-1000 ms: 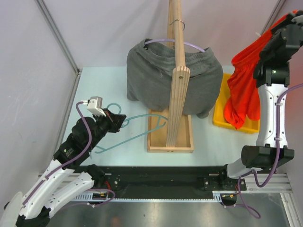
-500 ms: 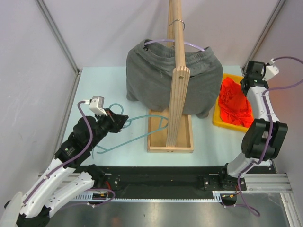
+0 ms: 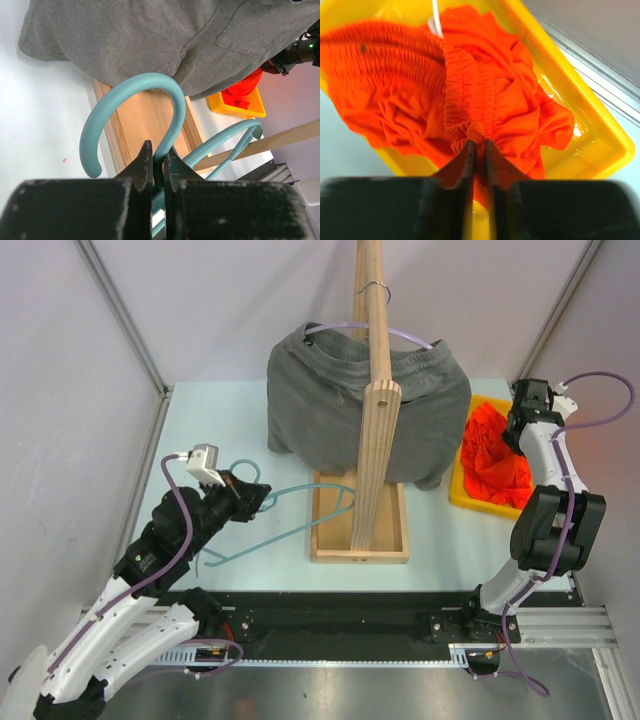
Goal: Remove the shorts from the hanger
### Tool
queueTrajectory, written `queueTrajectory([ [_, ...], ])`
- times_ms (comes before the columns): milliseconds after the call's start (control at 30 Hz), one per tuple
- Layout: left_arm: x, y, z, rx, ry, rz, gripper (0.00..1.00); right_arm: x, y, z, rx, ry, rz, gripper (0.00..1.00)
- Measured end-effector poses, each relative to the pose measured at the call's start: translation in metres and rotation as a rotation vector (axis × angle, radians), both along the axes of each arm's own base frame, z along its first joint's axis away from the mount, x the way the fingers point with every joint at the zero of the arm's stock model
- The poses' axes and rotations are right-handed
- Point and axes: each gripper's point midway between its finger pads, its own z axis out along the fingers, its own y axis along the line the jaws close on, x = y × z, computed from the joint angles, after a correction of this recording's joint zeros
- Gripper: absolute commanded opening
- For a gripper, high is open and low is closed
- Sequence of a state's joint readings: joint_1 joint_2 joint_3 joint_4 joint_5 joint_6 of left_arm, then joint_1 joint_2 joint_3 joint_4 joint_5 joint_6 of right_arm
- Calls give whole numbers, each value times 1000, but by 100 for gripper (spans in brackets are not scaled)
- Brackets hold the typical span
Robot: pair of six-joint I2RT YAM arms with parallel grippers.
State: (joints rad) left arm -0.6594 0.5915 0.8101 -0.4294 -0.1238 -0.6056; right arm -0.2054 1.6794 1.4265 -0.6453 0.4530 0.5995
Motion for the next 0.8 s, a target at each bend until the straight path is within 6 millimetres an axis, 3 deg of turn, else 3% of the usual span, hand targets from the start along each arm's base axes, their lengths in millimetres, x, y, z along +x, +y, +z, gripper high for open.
queueTrajectory([
  [67, 0, -1, 0, -1, 2, -3, 0, -2, 6, -3, 11, 25, 35, 49],
  [133, 0, -1, -1, -2, 6, -3, 0, -4, 12, -6, 29, 48, 79, 87],
  [200, -1, -1, -1, -2, 7, -3, 0, -5, 19, -8, 52, 61, 120, 98],
  [267, -2, 1, -1, -1, 8, -2, 0, -9, 25, -6, 61, 69, 150, 100],
  [333, -4, 2, -2, 2, 11, -1, 0, -17, 31, 9, 50, 58, 183, 100],
  [467, -5, 4, -1, 0, 7, 2, 0, -31, 52, 61, -4, -41, 259, 100],
  [567, -5, 4, -2, 4, 11, 2, 0, -47, 84, 88, -36, -83, 322, 100],
  [667, -3, 2, -5, 11, 18, 2, 0, -59, 129, 83, -31, -61, 427, 99],
  [733, -1, 1, -9, 26, 26, 1, 0, -72, 164, 65, -14, -23, 516, 98],
  [800, 3, -1, -15, 51, 44, 0, 0, -98, 197, 37, 12, 39, 612, 98],
])
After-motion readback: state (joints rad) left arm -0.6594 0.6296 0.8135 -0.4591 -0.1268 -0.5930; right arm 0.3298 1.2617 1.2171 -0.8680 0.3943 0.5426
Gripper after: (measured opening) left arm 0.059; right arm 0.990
